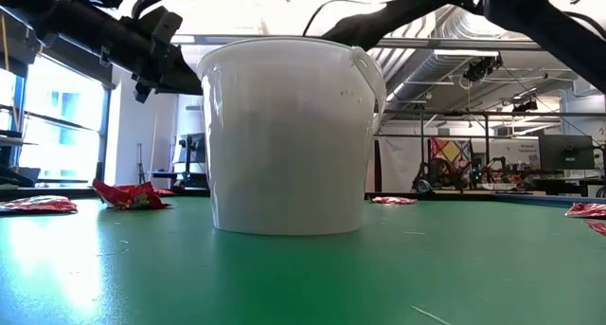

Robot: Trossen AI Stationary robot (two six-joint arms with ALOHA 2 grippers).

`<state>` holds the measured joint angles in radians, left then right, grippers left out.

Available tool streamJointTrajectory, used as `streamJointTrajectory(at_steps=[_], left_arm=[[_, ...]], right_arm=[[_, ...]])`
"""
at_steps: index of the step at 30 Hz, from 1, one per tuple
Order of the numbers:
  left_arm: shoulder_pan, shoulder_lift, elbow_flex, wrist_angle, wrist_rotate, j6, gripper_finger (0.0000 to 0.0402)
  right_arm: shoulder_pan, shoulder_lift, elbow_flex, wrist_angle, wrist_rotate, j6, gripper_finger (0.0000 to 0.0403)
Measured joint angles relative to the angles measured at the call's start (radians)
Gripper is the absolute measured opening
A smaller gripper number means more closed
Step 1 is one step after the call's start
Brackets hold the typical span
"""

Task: Sort candy by brand, put in halloween buckets
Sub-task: Put the red candy into the green bucket

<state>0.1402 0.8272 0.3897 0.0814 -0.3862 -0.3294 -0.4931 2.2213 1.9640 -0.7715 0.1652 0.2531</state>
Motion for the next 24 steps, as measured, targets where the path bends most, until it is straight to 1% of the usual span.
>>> streamJointTrajectory(at_steps=[4,9,12,17,19,22,24], left_arm=[[0.0,0.0,0.0,0.0,0.0,0.0,0.0],[0.0,0.0,0.0,0.0,-0.001,0.0,0.0],[0.0,0.0,0.0,0.0,-0.001,0.001,0.0],[0.0,0.001,0.0,-0.001,-0.002,0.012,0.0],[0.0,0.001,0.0,-0.002,-0.001,0.022,0.0],[0.0,0.001,0.0,-0.006,0.017,0.039,0.0],[0.0,0.001,0.0,-0.008,0.034,0.052,0.0]], right_arm=[[-0.004,0.019,0.0,-0.002,-0.034,0.013,0.0],[-0.005,0.019,-0.007,0.021,-0.035,0.0,0.0007],[-0.005,0.019,-0.001,0.027,-0.051,-0.002,0.0035],[-0.002,0.016,0.001,0.058,-0.111,0.008,0.0107],[0.001,0.016,0.025,0.045,-0.138,0.002,0.0128],[0.016,0.015,0.079,0.007,-0.14,-0.023,0.0136],[0.029,0.015,0.134,-0.04,-0.118,-0.054,0.0123]])
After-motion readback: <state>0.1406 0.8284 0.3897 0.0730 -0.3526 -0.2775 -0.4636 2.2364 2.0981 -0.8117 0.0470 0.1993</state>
